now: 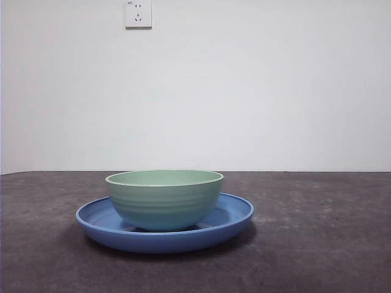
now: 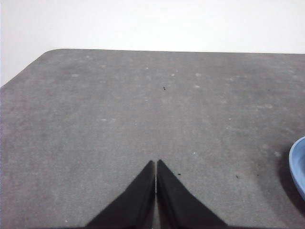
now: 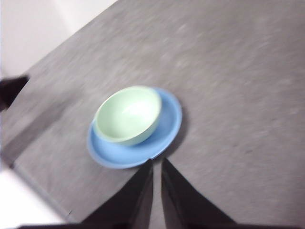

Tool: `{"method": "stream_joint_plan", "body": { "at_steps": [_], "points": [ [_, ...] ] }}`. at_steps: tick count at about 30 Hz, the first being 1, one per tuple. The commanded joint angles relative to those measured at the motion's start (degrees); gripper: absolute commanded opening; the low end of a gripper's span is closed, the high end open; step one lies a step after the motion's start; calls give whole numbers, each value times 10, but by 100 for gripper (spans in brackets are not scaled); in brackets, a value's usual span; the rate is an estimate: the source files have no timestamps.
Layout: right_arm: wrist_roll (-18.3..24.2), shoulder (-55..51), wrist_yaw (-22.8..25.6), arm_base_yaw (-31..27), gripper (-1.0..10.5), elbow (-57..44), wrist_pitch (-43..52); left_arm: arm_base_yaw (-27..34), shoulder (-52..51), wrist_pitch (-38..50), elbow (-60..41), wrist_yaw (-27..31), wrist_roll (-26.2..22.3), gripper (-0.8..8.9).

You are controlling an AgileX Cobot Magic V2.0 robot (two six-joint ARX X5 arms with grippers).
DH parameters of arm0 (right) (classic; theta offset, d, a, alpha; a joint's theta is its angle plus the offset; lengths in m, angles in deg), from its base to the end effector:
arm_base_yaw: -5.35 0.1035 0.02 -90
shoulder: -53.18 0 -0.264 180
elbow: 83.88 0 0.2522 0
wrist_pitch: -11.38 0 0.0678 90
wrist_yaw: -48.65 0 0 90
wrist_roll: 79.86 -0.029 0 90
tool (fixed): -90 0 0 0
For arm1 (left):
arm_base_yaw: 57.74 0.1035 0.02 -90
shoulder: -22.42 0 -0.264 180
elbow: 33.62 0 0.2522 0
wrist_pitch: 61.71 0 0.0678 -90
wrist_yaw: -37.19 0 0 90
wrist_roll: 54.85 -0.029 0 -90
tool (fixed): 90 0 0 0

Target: Place the green bowl on the blue plate

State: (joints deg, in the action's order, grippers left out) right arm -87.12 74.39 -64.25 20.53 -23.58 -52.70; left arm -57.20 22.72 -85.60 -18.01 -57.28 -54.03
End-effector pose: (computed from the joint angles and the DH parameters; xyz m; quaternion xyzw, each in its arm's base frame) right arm 0.0504 0.0254 0.3181 0.0730 0.2356 0.3042 0.9201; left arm 0.0949 -0.0014 0.1570 -0.0104 0.0750 -0.0337 0.9966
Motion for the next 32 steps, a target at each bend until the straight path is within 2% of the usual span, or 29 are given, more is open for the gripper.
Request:
{"method": "stream_joint_plan", "body": {
  "at_steps": [1,4,8,11,15,18,22,27,32],
  "points": [
    [12,-24,15,-46,26,3,16,1,-1,-5,-12,2,3,6],
    [32,-42,51,-88,26,-2,57,1,-1,-5,-12,2,3,6],
    [69,-66,55,-142,26,-55,178,1,-1,-5,-12,2,3,6],
    [67,-92,92,-181,26,-123,253,2,-1,-5,-12,2,3,6],
    [47,-129,129,-212,26,-227,304,2,-1,-5,-12,2,3,6],
    [37,-165,169,-213,26,-311,348,2,-1,-5,-12,2,3,6],
    [14,-198,208,-197,26,-380,358,2,-1,-5,-12,2,3,6],
    [13,-210,253,-175,26,-420,366,2,-1,-5,-12,2,3,6],
    [13,-210,264,-170,26,-439,370,1,-1,-5,-12,2,3,6]
  ]
}}
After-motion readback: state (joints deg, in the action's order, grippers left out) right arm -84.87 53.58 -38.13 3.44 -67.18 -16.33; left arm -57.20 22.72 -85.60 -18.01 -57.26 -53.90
